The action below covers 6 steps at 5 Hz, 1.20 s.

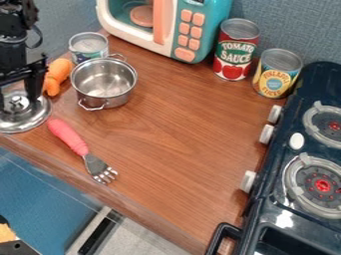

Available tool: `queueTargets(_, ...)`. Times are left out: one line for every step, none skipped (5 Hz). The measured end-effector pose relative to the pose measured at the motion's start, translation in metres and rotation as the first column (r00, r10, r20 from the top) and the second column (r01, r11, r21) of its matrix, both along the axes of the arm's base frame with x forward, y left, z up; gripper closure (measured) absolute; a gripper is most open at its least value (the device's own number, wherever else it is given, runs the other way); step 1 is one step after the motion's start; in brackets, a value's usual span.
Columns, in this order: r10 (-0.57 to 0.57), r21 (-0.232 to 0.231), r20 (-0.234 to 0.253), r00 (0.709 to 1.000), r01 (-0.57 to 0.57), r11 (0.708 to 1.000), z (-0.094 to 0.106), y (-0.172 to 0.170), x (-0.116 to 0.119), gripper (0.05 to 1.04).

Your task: Move the silver lid to the upper right side of the the table.

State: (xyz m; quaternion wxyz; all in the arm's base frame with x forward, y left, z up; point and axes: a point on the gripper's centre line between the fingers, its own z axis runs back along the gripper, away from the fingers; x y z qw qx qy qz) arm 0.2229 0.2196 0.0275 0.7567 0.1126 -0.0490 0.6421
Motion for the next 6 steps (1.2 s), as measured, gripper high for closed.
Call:
queueTargets(-0.002, 0.012, 0.022, 1.0, 0.002, 1.0, -0.002, 0.0, 0.0, 0.414)
queueTargets(0.009, 0.013, 0.031, 0.999, -0.009, 1.0, -0.001, 0.0, -0.004, 0.645)
queueTargets(0.0, 0.022, 0.041, 0.999, -0.001, 1.0, -0.002, -0.001, -0.007, 0.804)
queueTargets(0.003, 0.013, 0.059, 0.998, -0.003, 1.0, -0.003, -0.004, -0.01, 0.807)
queueTargets(0.004, -0.004, 0.057, 0.998, -0.004, 1.0, -0.001, -0.004, -0.016, 0.807)
queueTargets(0.03, -0.007, 0.096, 0.995, -0.029, 1.0, 0.017, -0.001, -0.022, 0.807)
